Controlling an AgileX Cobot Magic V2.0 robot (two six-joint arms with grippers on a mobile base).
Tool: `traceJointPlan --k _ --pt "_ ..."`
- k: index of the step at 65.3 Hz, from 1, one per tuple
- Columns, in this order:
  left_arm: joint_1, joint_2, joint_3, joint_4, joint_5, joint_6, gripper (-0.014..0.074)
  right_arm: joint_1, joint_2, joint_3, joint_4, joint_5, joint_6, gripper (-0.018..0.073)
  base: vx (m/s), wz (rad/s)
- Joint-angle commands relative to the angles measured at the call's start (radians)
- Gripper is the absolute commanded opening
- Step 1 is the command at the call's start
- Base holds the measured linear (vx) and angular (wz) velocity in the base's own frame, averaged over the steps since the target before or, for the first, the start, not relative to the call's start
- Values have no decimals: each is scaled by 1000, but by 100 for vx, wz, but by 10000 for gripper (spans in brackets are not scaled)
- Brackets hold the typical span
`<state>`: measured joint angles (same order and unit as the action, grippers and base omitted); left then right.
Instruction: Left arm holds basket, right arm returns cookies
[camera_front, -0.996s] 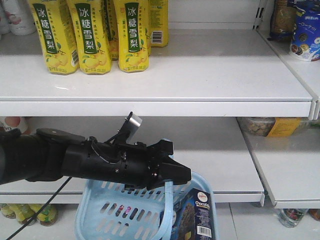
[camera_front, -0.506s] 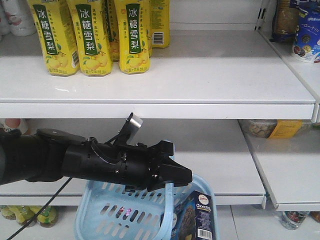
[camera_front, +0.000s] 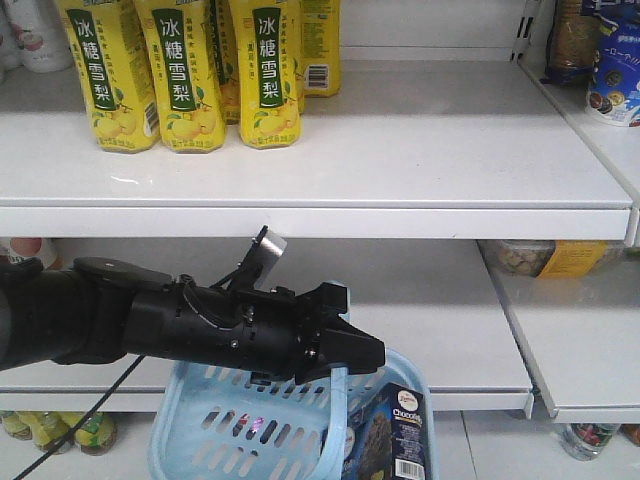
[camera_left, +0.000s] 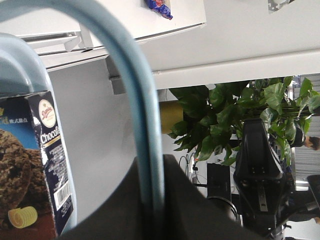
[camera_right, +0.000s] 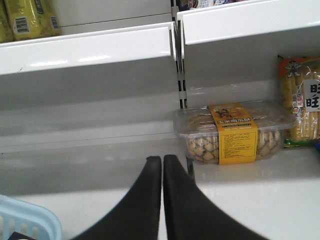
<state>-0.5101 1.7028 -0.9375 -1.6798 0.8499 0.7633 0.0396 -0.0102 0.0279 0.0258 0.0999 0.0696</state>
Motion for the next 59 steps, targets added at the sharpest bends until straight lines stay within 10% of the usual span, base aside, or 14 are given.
traceJointPlan --k 1,59 --pt "3 -52 -31 -89 -16 58 -6 0 -12 2 -2 -78 -1 -8 0 0" --pt "3 -52 -31 -89 -16 58 -6 0 -12 2 -2 -78 -1 -8 0 0"
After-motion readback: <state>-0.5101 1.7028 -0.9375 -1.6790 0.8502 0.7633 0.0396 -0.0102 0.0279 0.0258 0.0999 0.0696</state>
